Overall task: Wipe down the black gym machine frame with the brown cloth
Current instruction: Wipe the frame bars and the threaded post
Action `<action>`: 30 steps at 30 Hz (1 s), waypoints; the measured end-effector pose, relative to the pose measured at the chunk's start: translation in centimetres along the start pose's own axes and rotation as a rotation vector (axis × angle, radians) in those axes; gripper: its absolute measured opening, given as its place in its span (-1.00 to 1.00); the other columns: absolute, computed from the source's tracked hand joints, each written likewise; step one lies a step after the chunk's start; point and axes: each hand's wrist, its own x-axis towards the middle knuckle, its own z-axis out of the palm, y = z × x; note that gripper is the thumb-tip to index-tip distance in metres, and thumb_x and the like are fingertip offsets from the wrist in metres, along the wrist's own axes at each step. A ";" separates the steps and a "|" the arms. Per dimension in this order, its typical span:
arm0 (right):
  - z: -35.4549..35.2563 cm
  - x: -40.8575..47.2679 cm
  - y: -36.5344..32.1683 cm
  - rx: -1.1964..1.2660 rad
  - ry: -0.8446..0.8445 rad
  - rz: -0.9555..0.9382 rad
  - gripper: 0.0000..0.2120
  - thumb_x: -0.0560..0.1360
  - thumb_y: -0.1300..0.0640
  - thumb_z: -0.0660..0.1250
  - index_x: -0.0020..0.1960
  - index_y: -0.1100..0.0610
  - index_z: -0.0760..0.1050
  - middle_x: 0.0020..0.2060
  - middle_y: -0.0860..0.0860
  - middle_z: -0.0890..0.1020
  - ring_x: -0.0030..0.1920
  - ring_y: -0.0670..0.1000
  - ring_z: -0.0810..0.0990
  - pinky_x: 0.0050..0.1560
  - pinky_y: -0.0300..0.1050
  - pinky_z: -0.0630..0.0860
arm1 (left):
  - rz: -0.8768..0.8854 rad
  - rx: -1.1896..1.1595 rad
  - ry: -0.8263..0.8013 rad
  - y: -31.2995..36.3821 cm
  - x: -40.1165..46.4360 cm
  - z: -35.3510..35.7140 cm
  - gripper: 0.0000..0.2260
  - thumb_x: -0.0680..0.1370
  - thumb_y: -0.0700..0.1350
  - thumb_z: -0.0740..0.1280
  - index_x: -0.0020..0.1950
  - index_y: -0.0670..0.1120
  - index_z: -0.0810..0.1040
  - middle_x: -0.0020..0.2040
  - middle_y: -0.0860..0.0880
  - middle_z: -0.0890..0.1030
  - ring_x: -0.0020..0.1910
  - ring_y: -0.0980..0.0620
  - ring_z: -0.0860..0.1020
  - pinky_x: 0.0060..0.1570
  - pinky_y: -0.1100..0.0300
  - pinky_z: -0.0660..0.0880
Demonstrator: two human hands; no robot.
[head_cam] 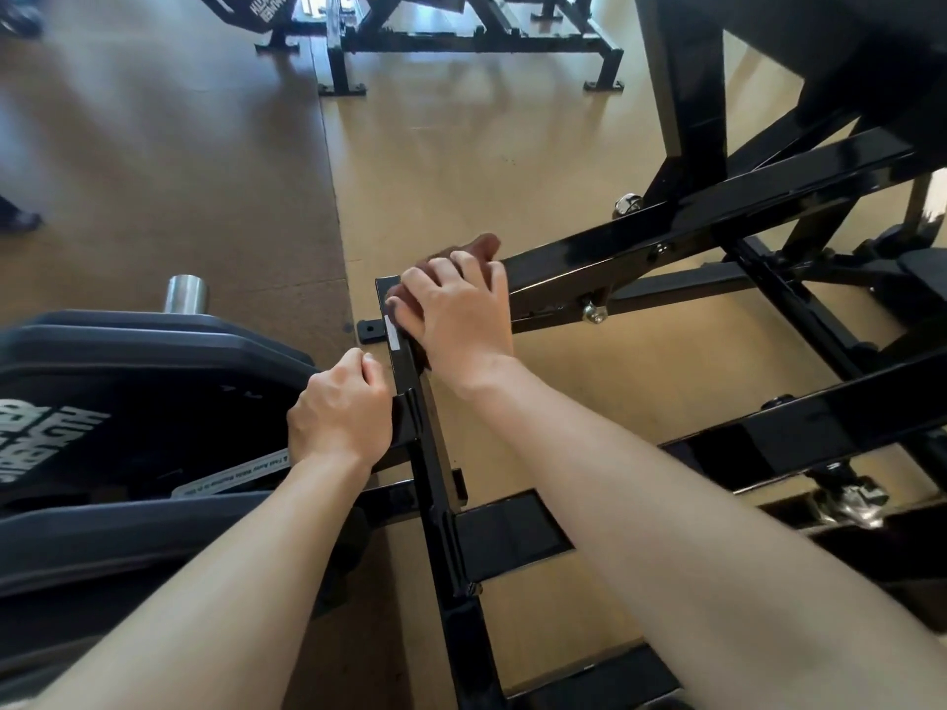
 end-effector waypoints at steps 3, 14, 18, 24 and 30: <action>0.8 -0.4 -2.4 0.021 -0.034 -0.037 -0.67 0.68 -0.19 0.11 0.26 -0.09 0.54 0.26 -0.04 0.58 0.37 0.10 0.37 0.43 0.24 0.20 | -0.024 0.014 -0.009 0.1 0.0 -0.1 -0.64 0.72 0.08 -0.02 -0.09 -0.01 0.47 -0.23 -0.05 0.52 -0.27 -0.04 0.50 -0.16 -0.01 0.52; -0.7 -4.9 -3.6 0.092 -0.052 -0.037 -0.73 0.69 -0.10 0.16 0.29 -0.06 0.52 0.30 0.00 0.53 0.34 0.12 0.40 0.21 0.17 0.44 | -0.042 0.057 -0.023 0.2 -0.2 -0.2 -0.71 0.70 0.06 0.02 -0.02 0.00 0.46 -0.11 -0.09 0.54 -0.13 -0.18 0.53 -0.06 -0.06 0.55; -1.9 -8.4 -3.0 0.357 -0.095 0.126 -0.69 0.70 -0.14 0.15 0.32 -0.02 0.47 0.17 0.06 0.54 0.13 0.13 0.56 0.00 0.03 0.52 | -0.024 0.083 -0.039 0.3 -0.2 -0.4 -0.68 0.71 0.06 0.00 -0.01 -0.06 0.46 -0.09 -0.15 0.52 -0.11 -0.22 0.51 -0.10 -0.04 0.46; -5.5 -14.0 -3.0 0.069 -0.102 -0.083 -0.70 0.69 -0.16 0.15 0.31 -0.04 0.46 0.20 0.05 0.56 0.17 0.11 0.57 0.03 -0.01 0.47 | 0.034 0.131 -0.062 0.8 -1.7 -1.2 -0.72 0.74 -0.02 0.00 0.10 -0.15 0.42 -0.01 -0.25 0.55 -0.07 -0.26 0.53 -0.11 -0.11 0.44; -8.5 -16.9 -2.8 -0.053 -0.078 -0.224 -0.68 0.67 -0.18 0.21 0.30 -0.05 0.52 0.21 0.02 0.60 0.24 0.09 0.56 0.19 0.05 0.48 | 0.238 0.253 -0.270 0.6 -5.6 -2.7 -0.68 0.69 -0.09 0.22 0.43 -0.14 0.35 0.33 -0.19 0.49 0.30 -0.20 0.48 0.28 -0.10 0.44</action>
